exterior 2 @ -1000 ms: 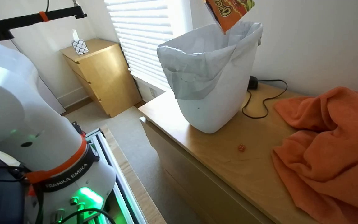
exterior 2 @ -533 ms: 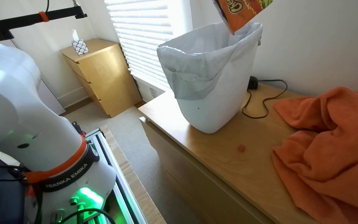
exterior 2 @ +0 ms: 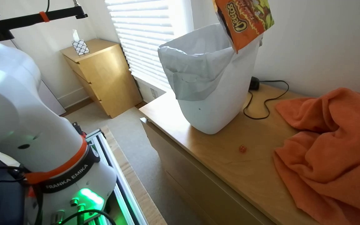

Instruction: Remove the snacks packet from the waste bin and drop it on the table on top of the orange dice

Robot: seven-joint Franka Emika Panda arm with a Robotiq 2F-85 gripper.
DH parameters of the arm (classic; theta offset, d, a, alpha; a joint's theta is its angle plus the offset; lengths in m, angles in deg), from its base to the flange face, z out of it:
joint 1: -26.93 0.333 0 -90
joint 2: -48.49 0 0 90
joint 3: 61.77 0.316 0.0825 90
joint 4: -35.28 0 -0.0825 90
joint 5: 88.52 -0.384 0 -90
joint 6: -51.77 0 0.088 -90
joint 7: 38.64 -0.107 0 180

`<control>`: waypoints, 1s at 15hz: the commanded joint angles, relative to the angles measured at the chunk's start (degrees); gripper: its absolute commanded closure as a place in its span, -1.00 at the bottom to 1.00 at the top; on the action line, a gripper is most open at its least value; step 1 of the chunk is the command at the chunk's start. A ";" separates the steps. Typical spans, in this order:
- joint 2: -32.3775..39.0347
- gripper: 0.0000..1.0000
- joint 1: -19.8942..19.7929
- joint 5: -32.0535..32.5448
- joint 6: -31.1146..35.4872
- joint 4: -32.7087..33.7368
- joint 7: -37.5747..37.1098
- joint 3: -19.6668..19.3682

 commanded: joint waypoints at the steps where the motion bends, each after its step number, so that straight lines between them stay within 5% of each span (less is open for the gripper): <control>1: 1.23 1.00 0.07 0.68 -2.29 0.46 4.35 -3.17; 15: 6.01 0.93 0.39 -3.71 2.05 -0.14 16.77 -8.92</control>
